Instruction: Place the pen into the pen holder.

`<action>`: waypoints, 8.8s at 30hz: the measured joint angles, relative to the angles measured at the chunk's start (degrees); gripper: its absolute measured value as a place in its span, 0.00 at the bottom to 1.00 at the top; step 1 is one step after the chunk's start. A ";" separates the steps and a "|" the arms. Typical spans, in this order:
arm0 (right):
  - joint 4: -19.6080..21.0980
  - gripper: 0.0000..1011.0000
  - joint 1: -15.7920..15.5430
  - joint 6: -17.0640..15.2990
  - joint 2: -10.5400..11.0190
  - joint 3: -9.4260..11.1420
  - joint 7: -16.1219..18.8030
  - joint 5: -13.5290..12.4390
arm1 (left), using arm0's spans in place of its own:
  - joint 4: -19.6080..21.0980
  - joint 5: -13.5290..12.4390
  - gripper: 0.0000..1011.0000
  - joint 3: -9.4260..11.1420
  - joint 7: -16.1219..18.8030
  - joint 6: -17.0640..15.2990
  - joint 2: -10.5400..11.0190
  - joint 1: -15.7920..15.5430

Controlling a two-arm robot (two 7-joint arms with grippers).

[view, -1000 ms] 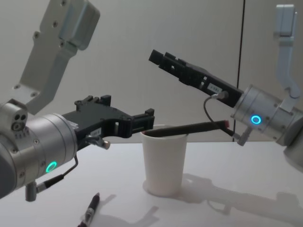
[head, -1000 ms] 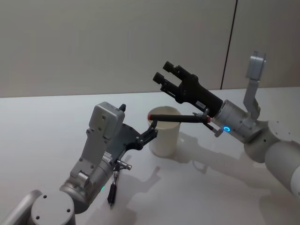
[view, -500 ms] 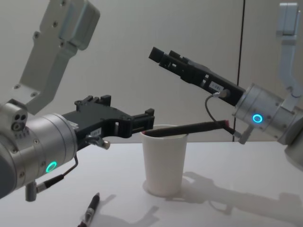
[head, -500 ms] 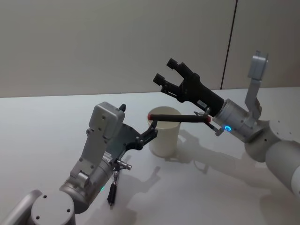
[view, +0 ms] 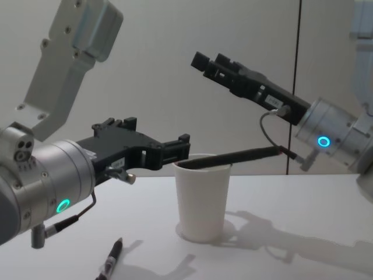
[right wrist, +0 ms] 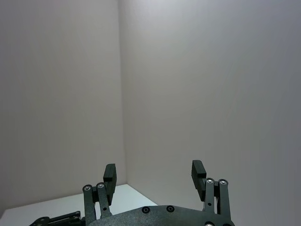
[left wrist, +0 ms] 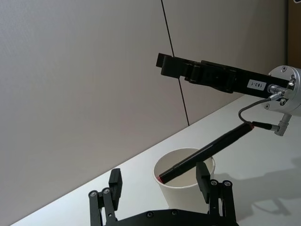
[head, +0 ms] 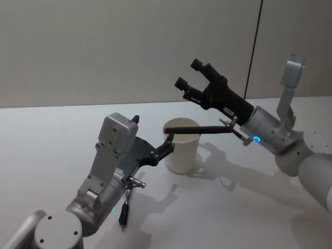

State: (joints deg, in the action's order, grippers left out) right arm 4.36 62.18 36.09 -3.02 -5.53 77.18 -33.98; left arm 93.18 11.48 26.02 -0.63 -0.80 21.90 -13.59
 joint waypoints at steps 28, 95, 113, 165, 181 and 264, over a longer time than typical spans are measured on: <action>48.57 0.99 -26.63 -6.15 4.74 -2.82 -29.91 13.75 | 0.00 0.00 0.99 0.00 0.00 0.00 0.00 0.00; 97.23 0.99 -66.69 -17.35 8.09 -5.64 -84.78 31.46 | 0.00 0.00 0.99 0.00 0.00 0.00 0.00 0.00; 97.95 0.99 -67.81 -17.72 7.99 -5.57 -86.51 31.35 | 0.24 1.91 0.99 -0.92 0.46 -4.23 0.33 0.10; 98.13 0.99 -68.12 -17.80 7.97 -5.58 -86.98 31.36 | 3.85 12.64 0.99 -4.19 11.23 -35.19 -0.20 2.31; 98.13 0.99 -68.12 -17.80 7.97 -5.58 -86.98 31.36 | 6.92 14.05 0.99 -4.28 14.63 -40.54 -0.65 4.43; 98.13 0.99 -68.12 -17.80 7.97 -5.58 -86.98 31.36 | 11.62 9.69 0.17 -6.59 14.23 -30.22 -2.11 11.13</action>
State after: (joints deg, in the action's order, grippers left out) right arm 102.49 -5.94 18.29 4.95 -11.11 -9.80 -2.63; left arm 104.79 21.17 19.43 13.60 -31.01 19.79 -2.45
